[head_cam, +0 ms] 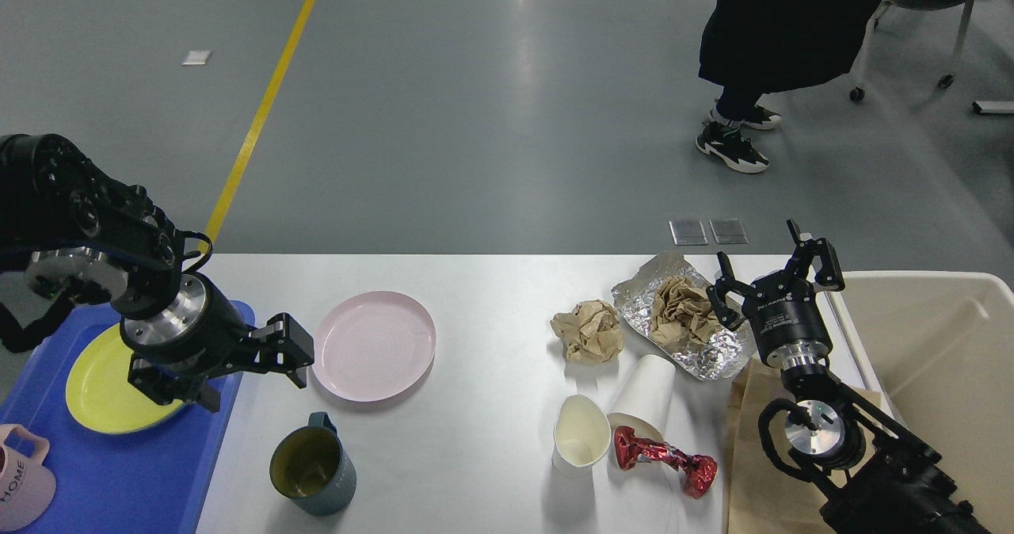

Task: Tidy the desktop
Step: 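Lower the left gripper onto the dark teal mug and grasp it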

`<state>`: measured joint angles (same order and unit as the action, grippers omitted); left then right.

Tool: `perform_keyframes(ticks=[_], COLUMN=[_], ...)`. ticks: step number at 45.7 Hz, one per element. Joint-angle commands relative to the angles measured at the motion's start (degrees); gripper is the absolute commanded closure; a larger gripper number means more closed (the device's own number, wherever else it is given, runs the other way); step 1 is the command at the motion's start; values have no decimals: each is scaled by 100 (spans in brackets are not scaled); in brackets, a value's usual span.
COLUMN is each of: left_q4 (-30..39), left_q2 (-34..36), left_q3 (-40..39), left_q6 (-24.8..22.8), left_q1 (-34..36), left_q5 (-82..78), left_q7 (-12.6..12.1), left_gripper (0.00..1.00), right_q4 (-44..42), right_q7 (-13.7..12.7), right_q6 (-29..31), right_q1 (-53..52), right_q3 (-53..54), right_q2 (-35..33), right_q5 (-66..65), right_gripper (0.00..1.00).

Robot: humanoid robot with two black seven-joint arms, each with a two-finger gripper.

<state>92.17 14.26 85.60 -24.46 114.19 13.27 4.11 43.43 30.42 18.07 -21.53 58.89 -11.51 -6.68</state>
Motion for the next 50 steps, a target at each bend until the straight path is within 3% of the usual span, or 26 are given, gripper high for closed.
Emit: perform_keyframes(ticks=[1, 12, 24, 30, 42, 47, 50], left_q4=[-138, -288, -920, -1026, -1140, -1149, -1149], left_q2=[-11, -126, -459, -503, -530, -530, -530], left_q3=[-184, -175, -509, -474, -509, -500, -500], left_q6=[248, 389, 820, 881, 1663, 1769, 1743], left_q1=[-661, -1092, -2208, -2270, -2490, -2507, -2507], left_q5=[0, 26, 44, 61, 61, 18, 0], left_q7=[-7, -7, -15, -15, -7, -7, 2], left_gripper=[5, 5, 5, 5, 8, 14, 28], right_q4=[-1, -1, -1, -1, -1, -1, -1], right_q7=[-1, -1, -1, -1, -1, -1, -1], right_q6=[-5, -5, -5, 4, -5, 4, 4], right_q1=[0, 0, 0, 0, 0, 0, 0], right_q3=[0, 0, 0, 9, 0, 0, 0], right_q2=[0, 0, 0, 0, 0, 0, 0], right_q5=[0, 0, 0, 0, 0, 0, 0], right_gripper=[0, 0, 0, 0, 0, 0, 0])
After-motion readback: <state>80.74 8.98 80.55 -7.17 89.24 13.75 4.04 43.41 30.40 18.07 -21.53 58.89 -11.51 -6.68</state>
